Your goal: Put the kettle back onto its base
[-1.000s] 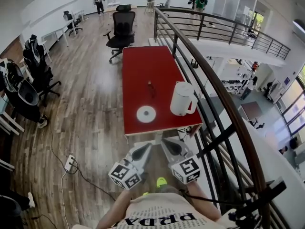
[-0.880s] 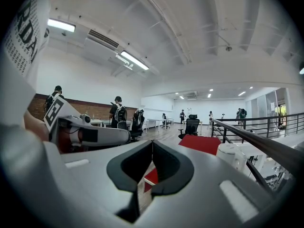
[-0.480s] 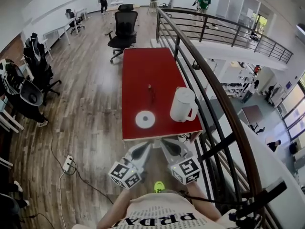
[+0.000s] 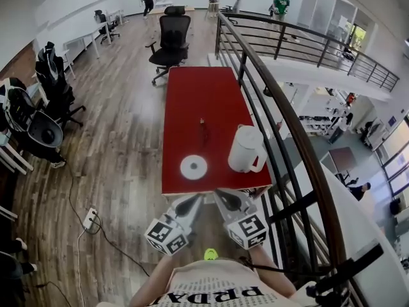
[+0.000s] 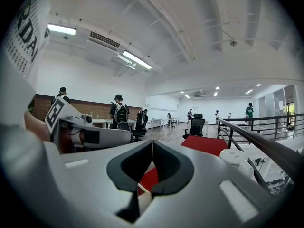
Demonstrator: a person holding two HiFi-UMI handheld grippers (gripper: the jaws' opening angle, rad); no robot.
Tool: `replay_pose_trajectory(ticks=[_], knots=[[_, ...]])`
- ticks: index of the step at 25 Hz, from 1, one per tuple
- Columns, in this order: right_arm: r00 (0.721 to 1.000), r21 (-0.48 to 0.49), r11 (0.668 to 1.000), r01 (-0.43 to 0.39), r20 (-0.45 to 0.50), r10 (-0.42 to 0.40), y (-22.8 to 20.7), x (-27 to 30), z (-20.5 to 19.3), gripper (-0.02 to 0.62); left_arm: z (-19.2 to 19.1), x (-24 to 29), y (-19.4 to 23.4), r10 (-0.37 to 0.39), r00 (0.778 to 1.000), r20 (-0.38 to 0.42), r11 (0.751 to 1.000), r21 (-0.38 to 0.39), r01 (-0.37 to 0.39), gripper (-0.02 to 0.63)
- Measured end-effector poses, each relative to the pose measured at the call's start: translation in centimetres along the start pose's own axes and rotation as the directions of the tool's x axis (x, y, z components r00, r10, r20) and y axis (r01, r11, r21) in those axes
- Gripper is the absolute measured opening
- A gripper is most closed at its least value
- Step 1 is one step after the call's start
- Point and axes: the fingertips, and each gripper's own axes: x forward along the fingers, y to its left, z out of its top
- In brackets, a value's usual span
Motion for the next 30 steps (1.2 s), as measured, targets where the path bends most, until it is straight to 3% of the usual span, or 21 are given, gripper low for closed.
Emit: replay_pose_trajectory(ticks=[14, 30], knots=[[0.998, -0.028, 0.998, -0.061, -0.004, 0.061, -2.8, 0.8, -0.9, 0.009, -0.9, 2.9, 0.8, 0.048, 0.999, 0.011, 0.998, 0.031, -0.048, -0.009], [0.996, 0.015, 0.999, -0.044, -0.072, 0.045, -4.6, 2.1, -3.7, 0.009, -2.5, 4.0, 3.6, 0.054, 0.998, -0.035, 0.999, 0.007, -0.054, -0.009]])
